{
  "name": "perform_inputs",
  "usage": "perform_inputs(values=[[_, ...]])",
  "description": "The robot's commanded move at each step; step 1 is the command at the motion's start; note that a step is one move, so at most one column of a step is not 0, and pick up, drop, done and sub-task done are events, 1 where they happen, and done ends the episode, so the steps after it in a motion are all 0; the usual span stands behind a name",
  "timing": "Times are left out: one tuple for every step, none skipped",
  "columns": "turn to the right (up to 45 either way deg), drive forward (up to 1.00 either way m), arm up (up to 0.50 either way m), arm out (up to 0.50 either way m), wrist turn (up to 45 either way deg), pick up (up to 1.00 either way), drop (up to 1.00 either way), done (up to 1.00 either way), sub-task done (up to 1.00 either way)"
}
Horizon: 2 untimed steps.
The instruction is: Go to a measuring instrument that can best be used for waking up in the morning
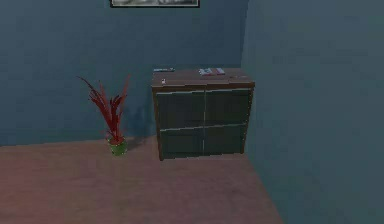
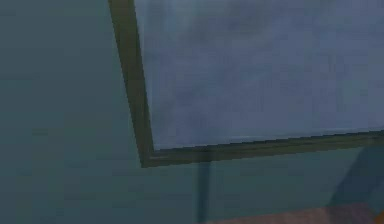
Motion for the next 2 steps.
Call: perform_inputs(values=[[0.0, 0.05, 0.0, 0.0, 0.0, 0.0, 0.0, 0.0, 0.0], [-45.0, 0.0, 0.0, 0.0, 0.0, 0.0, 0.0, 0.0, 0.0]])
